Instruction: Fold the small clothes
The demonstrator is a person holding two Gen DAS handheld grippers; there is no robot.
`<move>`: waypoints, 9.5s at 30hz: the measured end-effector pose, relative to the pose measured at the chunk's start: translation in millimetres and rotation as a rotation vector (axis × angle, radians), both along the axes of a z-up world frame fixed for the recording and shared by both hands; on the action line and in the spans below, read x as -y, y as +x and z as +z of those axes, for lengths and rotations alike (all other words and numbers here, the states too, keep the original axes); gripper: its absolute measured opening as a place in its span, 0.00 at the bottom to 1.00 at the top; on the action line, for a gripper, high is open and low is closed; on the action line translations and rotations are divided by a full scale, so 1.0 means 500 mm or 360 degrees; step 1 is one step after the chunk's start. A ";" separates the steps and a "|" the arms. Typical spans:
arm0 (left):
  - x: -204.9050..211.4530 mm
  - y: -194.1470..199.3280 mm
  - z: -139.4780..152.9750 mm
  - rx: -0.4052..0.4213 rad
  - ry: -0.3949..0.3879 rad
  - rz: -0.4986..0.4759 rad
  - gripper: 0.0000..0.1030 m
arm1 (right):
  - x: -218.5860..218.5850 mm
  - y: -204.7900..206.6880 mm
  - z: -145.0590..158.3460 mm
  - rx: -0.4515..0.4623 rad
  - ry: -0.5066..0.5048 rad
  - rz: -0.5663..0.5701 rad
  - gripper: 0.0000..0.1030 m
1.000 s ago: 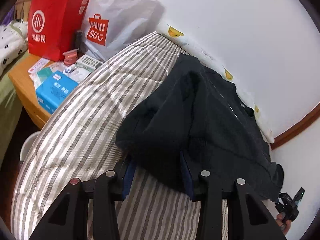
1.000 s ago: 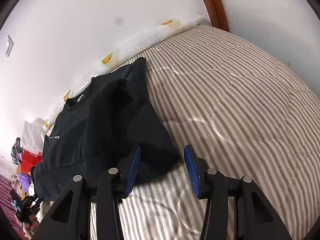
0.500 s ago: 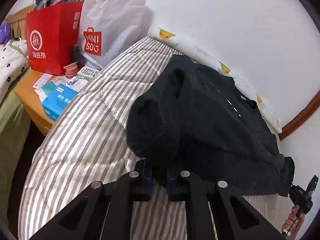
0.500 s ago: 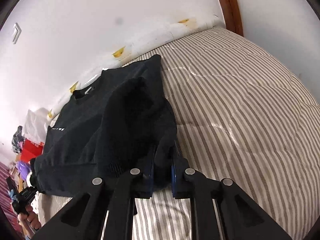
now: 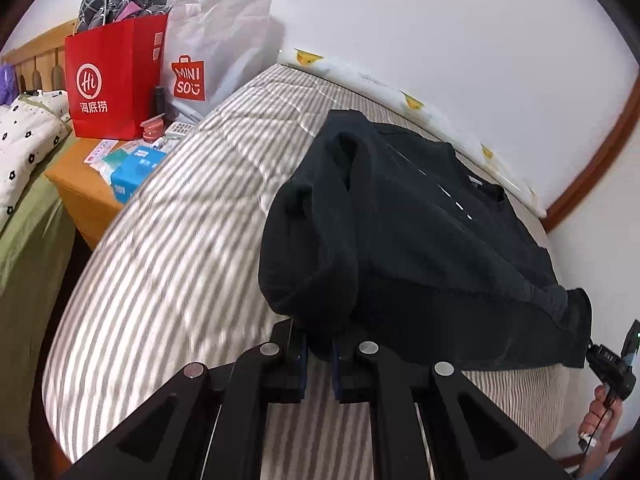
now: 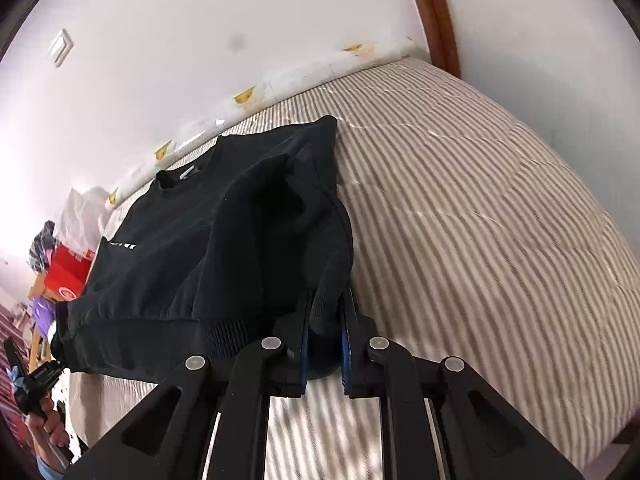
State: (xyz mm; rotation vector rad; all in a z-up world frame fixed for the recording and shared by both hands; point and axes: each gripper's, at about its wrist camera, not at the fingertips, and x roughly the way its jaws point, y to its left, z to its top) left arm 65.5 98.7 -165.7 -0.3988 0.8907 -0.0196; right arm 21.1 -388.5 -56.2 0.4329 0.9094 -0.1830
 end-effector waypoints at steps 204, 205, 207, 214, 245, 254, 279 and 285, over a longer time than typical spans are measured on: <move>-0.039 0.007 -0.058 0.0087 -0.0567 -0.0073 0.60 | -0.462 0.138 -0.077 -0.0092 -0.0594 0.0412 0.42; -0.037 0.013 -0.058 0.0095 -0.0577 -0.0072 0.60 | -0.462 0.132 -0.075 -0.0090 -0.0582 0.0404 0.42; -0.035 0.022 -0.058 0.0107 -0.0589 -0.0059 0.60 | -0.459 0.122 -0.075 -0.0093 -0.0557 0.0399 0.42; -0.022 0.047 -0.059 0.0144 -0.0606 -0.0010 0.60 | -0.462 0.071 -0.069 -0.0073 -0.0551 0.0411 0.42; 0.177 0.083 0.186 0.0369 -0.0143 -0.0232 0.13 | -0.321 -0.069 0.003 0.0020 -0.0466 0.0327 0.41; 0.361 0.107 0.200 0.0374 -0.0085 -0.0632 0.13 | -0.185 -0.096 0.058 0.0080 -0.0446 0.0124 0.42; 0.363 0.062 0.119 0.0224 -0.0094 -0.0966 0.58 | -0.222 -0.052 0.074 0.0078 -0.0198 0.0242 0.65; 0.263 0.043 0.060 0.0135 -0.0109 -0.0828 0.61 | -0.316 0.005 0.078 0.0103 -0.0080 0.0402 0.69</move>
